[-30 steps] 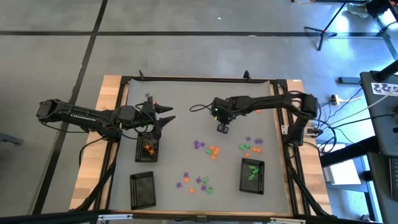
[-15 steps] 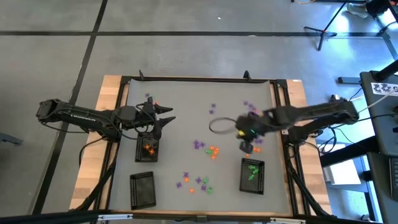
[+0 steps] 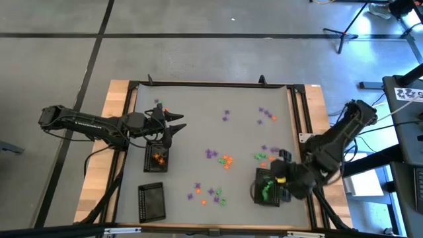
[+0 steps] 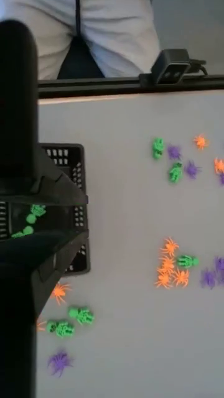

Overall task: Sort Halloween decoration
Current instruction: Put the green skeleton toy into the bottom right black basket

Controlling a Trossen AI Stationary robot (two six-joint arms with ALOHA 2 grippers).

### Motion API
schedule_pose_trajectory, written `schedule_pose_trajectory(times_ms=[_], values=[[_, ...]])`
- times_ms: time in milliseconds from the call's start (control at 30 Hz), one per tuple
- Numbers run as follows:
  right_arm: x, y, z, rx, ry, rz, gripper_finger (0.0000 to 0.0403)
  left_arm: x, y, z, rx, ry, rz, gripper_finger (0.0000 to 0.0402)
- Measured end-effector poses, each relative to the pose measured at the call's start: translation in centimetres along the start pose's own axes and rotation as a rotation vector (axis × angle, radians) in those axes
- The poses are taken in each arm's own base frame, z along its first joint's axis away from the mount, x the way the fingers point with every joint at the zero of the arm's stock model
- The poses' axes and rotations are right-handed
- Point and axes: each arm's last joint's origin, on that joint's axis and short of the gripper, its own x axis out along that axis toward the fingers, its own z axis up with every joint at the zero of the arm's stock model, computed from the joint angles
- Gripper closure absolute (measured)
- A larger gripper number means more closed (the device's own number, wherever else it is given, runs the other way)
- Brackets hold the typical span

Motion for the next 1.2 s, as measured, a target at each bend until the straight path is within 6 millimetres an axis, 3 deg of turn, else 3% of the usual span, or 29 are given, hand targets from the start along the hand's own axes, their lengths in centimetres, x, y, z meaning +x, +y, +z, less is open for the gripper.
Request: schedule_pose_trajectory(times_ms=[200,400,533,767,967,1200], values=[[0.6,1.0,-1.4,-0.081,-0.018,-0.080,0.0345,0.0,0.1,0.0,0.001,-0.005,0.022,0.0208],[1.2,-0.2,-0.6,-0.078,-0.112,-0.242,0.0345,0.0,0.2,0.1,0.002,-0.021,0.083,0.0208],[2.0,-2.3,0.7,0.015,-0.048,-0.338,0.0345,0.0,0.2,0.1,0.000,-0.022,0.087,0.0208],[5.9,-7.2,2.0,0.091,0.221,-0.303,0.0345,0.0,0.2,0.1,-0.001,-0.022,0.086,0.0208],[9.1,-10.6,1.7,0.136,0.330,-0.169,0.0345,0.0,0.2,0.1,0.001,-0.021,0.087,0.0208],[10.9,-14.1,0.5,0.186,0.395,-0.184,0.0345,0.0,0.3,0.0,0.003,-0.016,0.089,0.0208]])
